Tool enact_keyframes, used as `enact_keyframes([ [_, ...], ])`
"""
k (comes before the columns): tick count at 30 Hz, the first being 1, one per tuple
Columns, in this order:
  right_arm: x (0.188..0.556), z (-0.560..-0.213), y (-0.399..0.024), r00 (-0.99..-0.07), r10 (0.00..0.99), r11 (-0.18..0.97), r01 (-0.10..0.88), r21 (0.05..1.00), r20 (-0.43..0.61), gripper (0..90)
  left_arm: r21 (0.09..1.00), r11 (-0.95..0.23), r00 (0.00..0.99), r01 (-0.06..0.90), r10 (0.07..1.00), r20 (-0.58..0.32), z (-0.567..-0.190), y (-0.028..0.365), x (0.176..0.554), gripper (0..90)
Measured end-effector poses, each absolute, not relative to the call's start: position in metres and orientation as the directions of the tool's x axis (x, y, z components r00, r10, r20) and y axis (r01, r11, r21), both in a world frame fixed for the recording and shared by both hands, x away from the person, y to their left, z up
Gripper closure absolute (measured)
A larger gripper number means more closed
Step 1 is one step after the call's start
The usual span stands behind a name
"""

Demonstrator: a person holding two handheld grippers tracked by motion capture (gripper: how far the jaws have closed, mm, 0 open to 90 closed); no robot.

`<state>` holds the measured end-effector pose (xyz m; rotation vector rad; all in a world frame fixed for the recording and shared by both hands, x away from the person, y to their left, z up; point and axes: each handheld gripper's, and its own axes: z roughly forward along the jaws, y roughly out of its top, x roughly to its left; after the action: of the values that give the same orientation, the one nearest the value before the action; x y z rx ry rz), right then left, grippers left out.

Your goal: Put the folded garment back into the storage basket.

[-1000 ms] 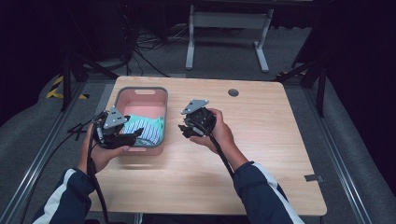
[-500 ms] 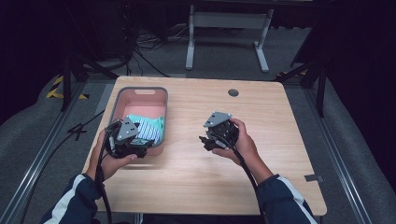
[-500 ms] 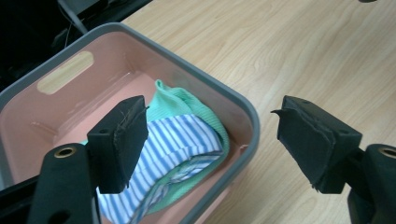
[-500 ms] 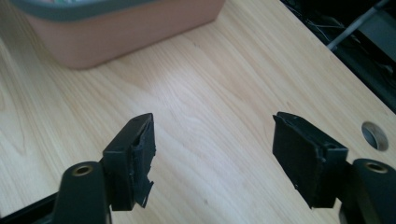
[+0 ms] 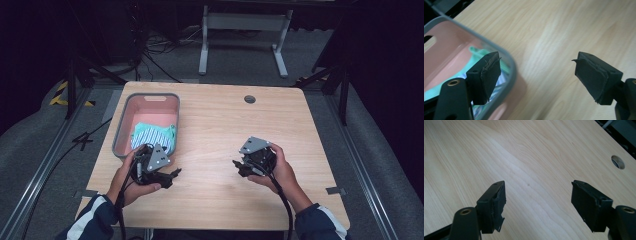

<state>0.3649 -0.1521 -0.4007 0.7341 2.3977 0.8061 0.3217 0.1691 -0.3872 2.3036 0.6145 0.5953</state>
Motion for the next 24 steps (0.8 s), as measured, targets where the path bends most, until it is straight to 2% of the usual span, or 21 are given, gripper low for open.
enact_keyframes([
  [7,0.356,-0.412,-0.182,-0.707,0.657,0.658,0.369,0.656,-0.262,26.6,0.687,-0.688,0.834,0.233,0.504,0.223,-0.407,0.153,0.315,21.4],
  [18,0.34,-0.438,-0.224,-0.676,0.697,0.618,0.397,0.678,-0.239,26.5,0.642,-0.721,0.854,0.261,0.483,0.195,-0.44,0.149,0.322,20.5],
  [24,0.334,-0.455,-0.251,-0.652,0.738,0.565,0.453,0.69,-0.175,26.5,0.627,-0.725,0.859,0.285,0.483,0.168,-0.455,0.154,0.324,19.7],
])
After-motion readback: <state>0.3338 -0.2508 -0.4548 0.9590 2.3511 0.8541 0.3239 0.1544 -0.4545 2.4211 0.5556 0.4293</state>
